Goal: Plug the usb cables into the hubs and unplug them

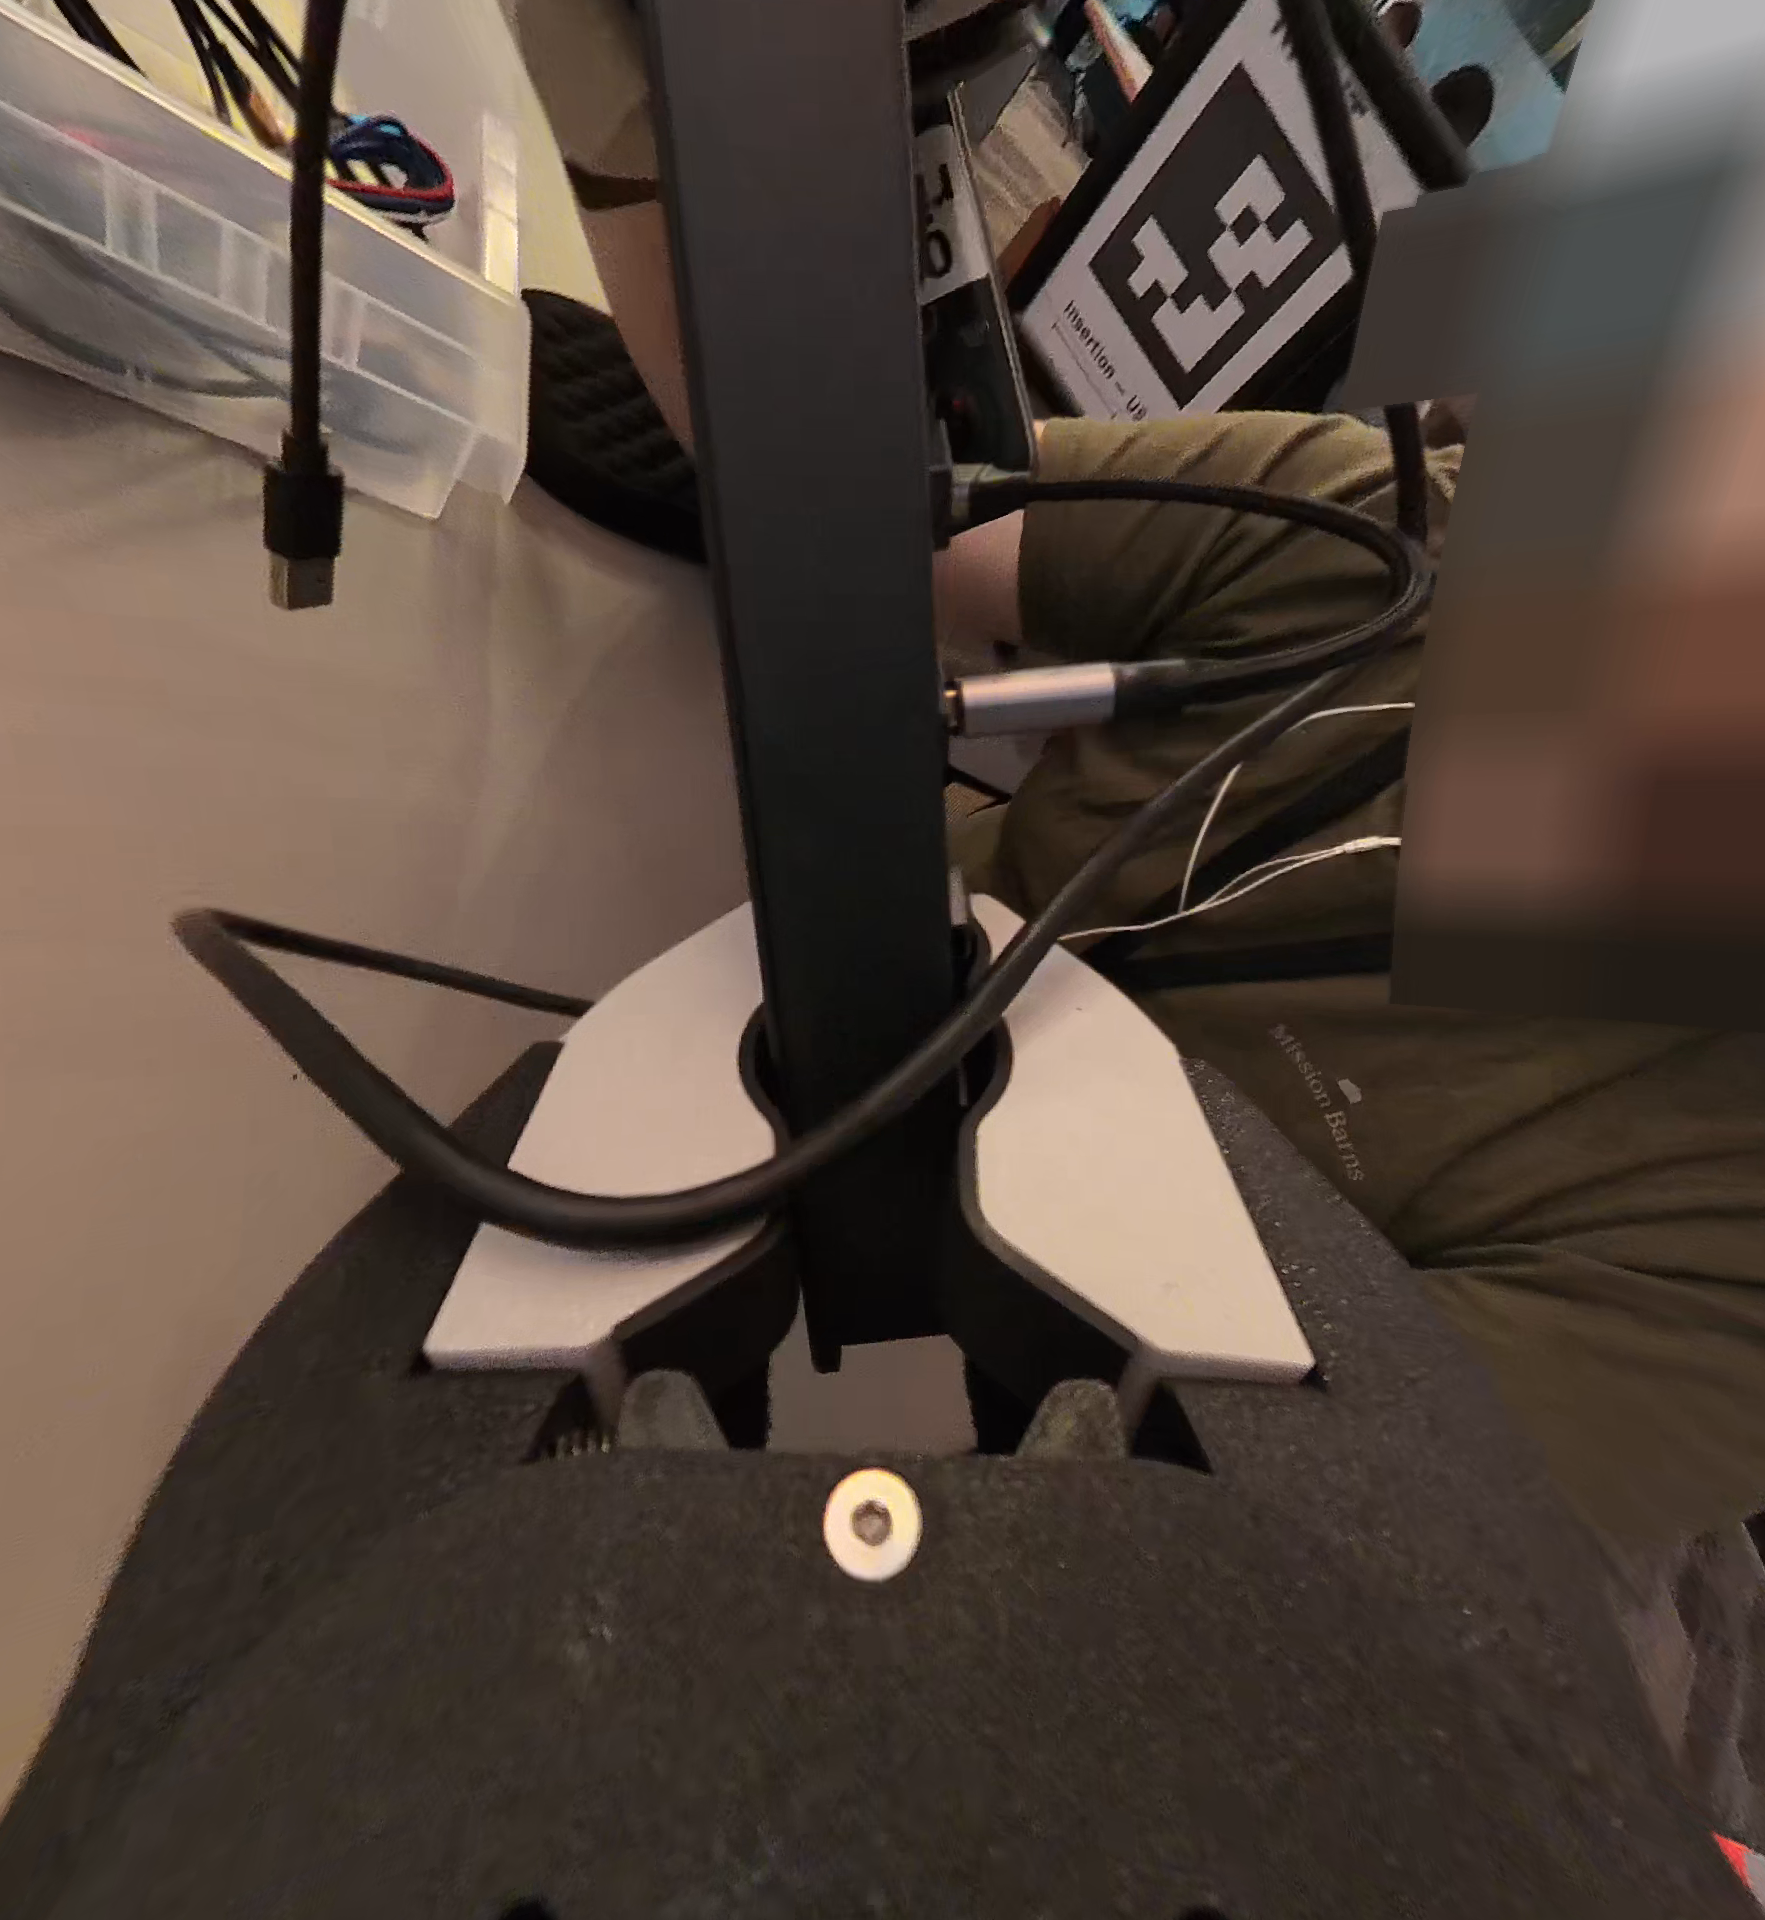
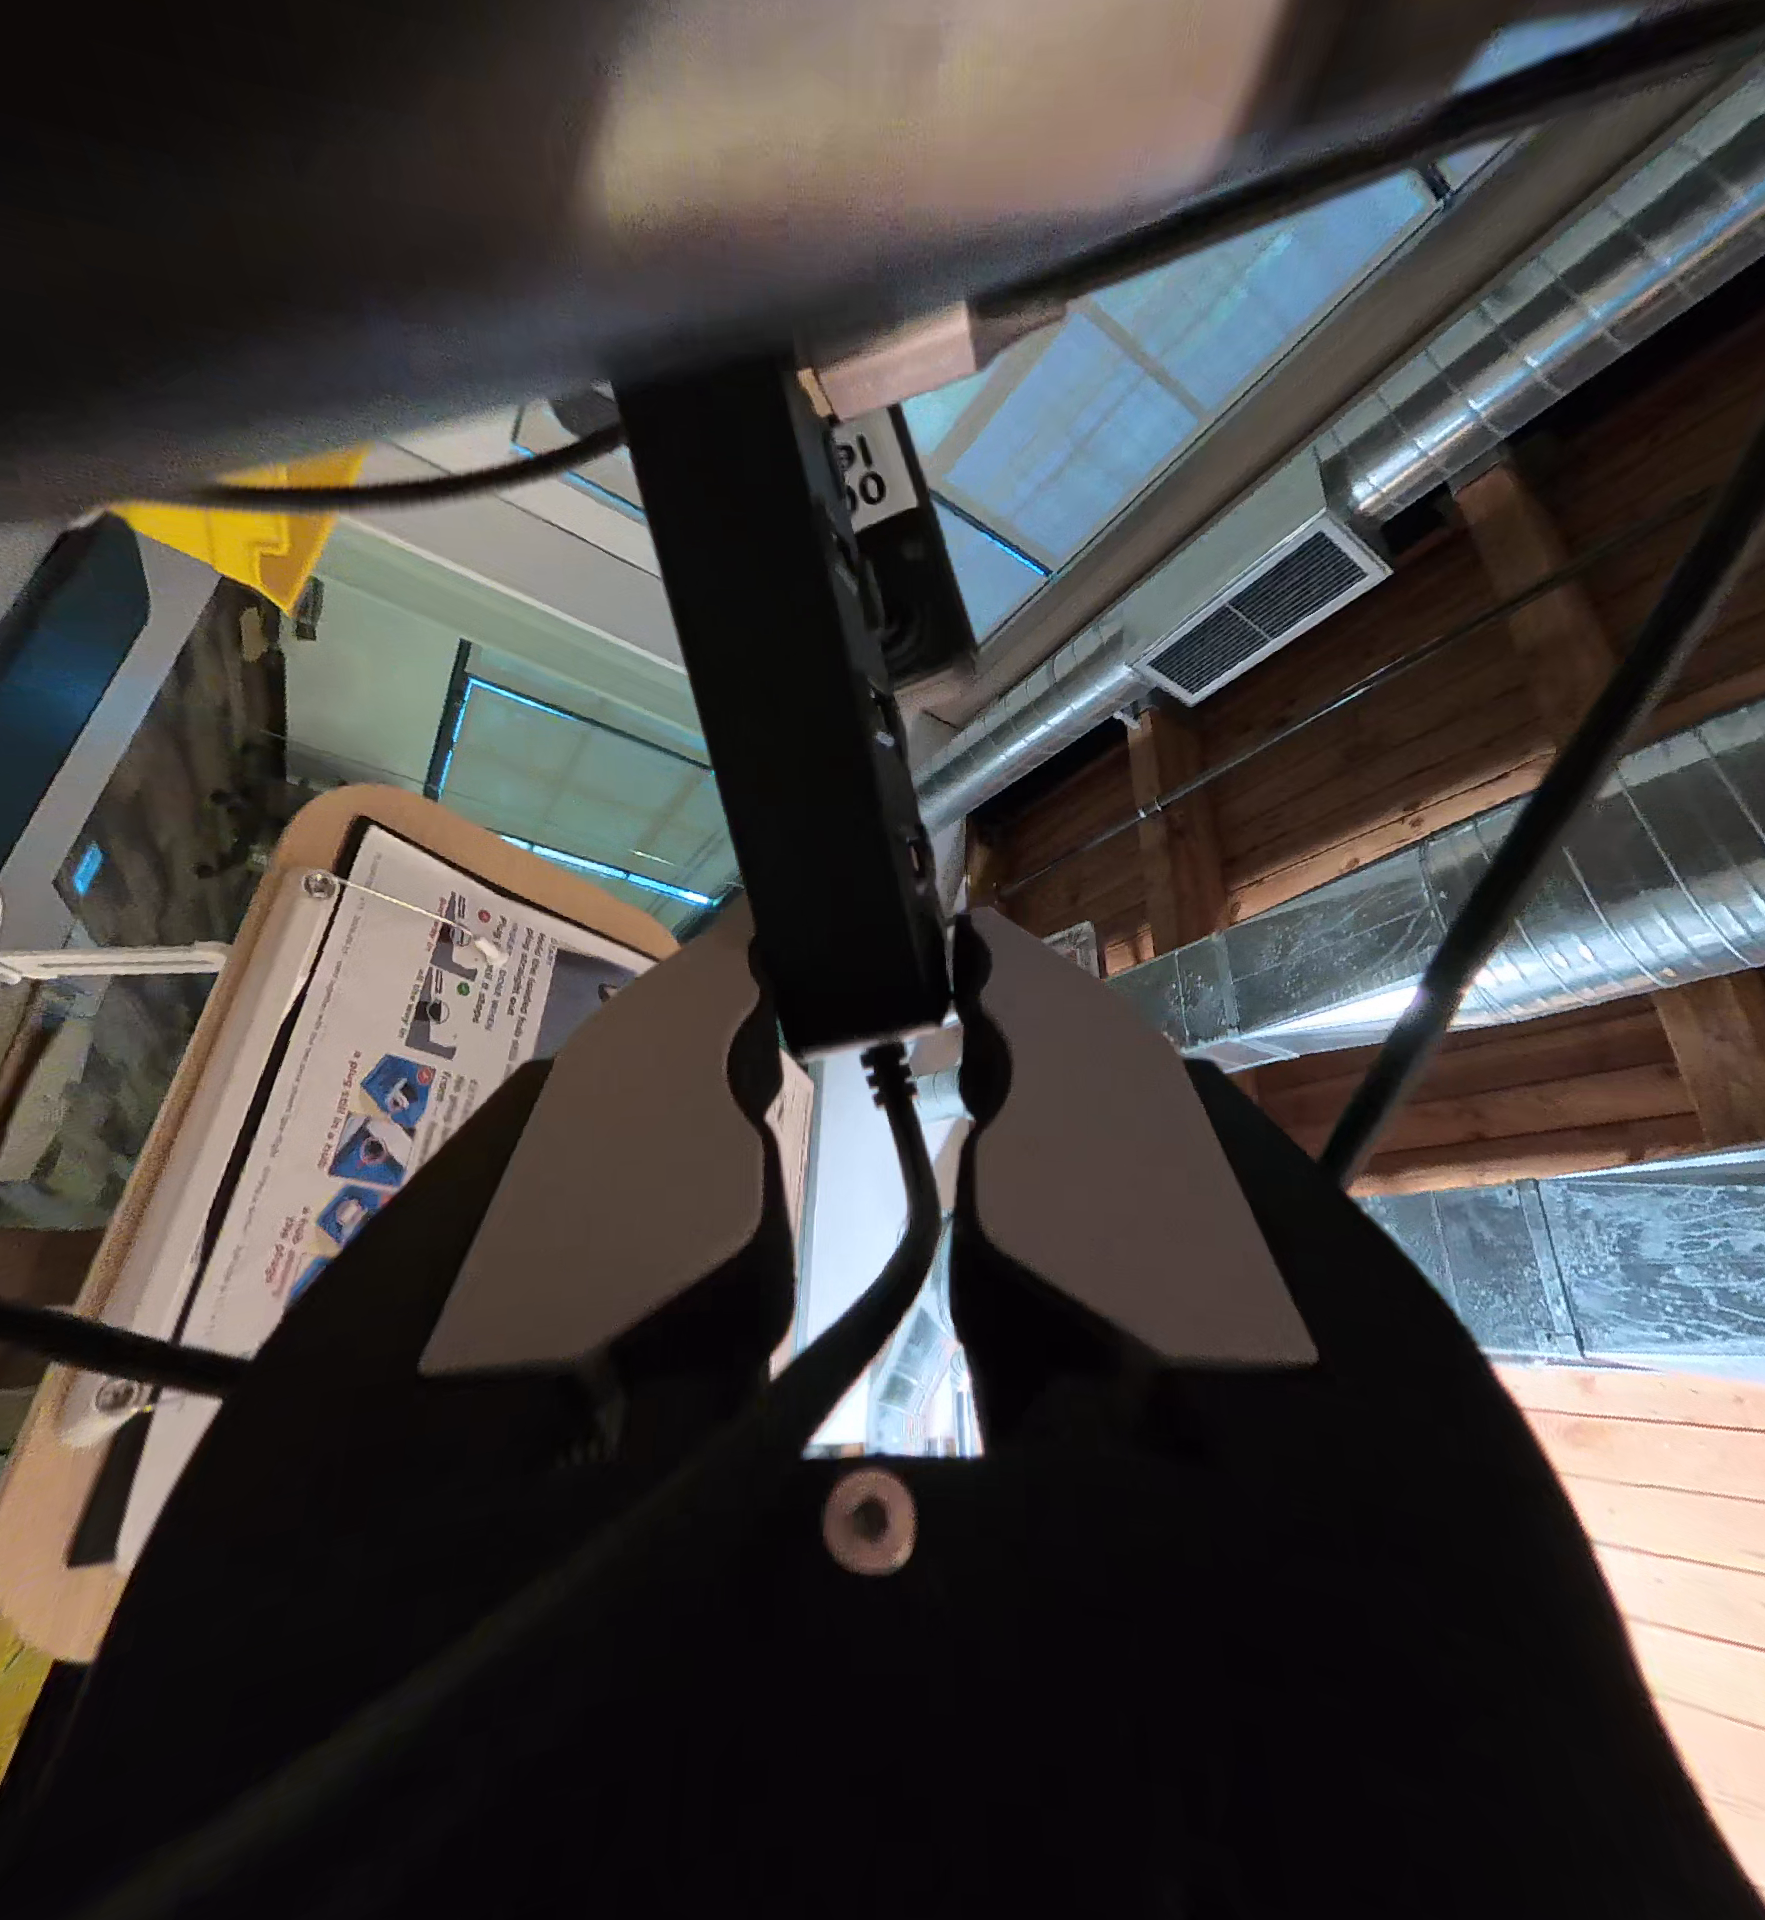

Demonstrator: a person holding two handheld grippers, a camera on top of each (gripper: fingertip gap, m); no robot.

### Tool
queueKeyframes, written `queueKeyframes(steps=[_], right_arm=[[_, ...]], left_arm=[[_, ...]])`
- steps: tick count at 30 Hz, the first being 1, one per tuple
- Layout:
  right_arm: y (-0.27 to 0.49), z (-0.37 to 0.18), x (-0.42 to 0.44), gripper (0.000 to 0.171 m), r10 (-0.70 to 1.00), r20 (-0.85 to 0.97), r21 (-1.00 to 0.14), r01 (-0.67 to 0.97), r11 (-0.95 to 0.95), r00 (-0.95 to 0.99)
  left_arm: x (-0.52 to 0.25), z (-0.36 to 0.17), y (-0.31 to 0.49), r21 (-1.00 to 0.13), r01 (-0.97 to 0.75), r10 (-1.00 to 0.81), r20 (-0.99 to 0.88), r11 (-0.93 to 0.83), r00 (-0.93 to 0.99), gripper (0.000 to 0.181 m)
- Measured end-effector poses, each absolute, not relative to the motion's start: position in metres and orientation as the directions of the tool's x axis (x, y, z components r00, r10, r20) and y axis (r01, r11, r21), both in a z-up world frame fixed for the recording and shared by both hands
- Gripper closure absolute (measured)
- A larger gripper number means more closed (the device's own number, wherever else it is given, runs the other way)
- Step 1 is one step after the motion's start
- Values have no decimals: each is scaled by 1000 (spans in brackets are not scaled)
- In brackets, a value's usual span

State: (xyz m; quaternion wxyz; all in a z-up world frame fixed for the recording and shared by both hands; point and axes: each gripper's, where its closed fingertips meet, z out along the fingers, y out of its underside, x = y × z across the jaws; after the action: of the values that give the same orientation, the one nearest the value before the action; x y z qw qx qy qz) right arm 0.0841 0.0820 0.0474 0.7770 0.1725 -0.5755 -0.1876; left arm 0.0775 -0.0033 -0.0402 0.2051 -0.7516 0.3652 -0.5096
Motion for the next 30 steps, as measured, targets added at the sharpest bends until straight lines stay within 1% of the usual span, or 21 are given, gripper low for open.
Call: queueKeyframes(steps=[4, 8, 11, 14, 16, 19, 24, 27, 30], right_arm=[[92, 58, 94, 140, -483, 832, 466, 128, 875, 275], [94, 60, 98, 141, -451, 852, 436, 114, 892, 267], [94, 53, 93, 140, -359, 914, 353, 70, 933, 188], [96, 48, 91, 135, -247, 965, 242, 59, 969, 93], [99, 52, 93, 134, -211, 974, 206, 70, 976, 84], [109, 53, 98, 131, -189, 979, 182, 93, 979, 70], [122, 56, 104, 130, -171, 983, 161, 123, 979, 72], [111, 61, 108, 131, -179, 978, 172, 71, 983, 107], [104, 54, 106, 133, -199, 978, 195, 59, 979, 56]], left_arm=[[77, -30, -1, -696, -282, -749, 641, -660, 169, 154], [68, -18, -1, -712, -224, -745, 648, -666, 156, 154], [62, -11, 2, -723, -184, -746, 646, -666, 161, 154], [56, -2, 7, -723, -116, -732, 665, -681, 147, 154], [51, 3, 11, -724, -69, -726, 673, -686, 141, 154], [44, 10, 16, -732, -14, -724, 671, -682, 157, 154], [36, 13, 19, -750, 1, -730, 644, -661, 228, 155], [34, 22, 19, -734, 58, -719, 675, -676, 166, 155], [29, 29, 21, -727, 106, -714, 687, -679, 136, 155]])
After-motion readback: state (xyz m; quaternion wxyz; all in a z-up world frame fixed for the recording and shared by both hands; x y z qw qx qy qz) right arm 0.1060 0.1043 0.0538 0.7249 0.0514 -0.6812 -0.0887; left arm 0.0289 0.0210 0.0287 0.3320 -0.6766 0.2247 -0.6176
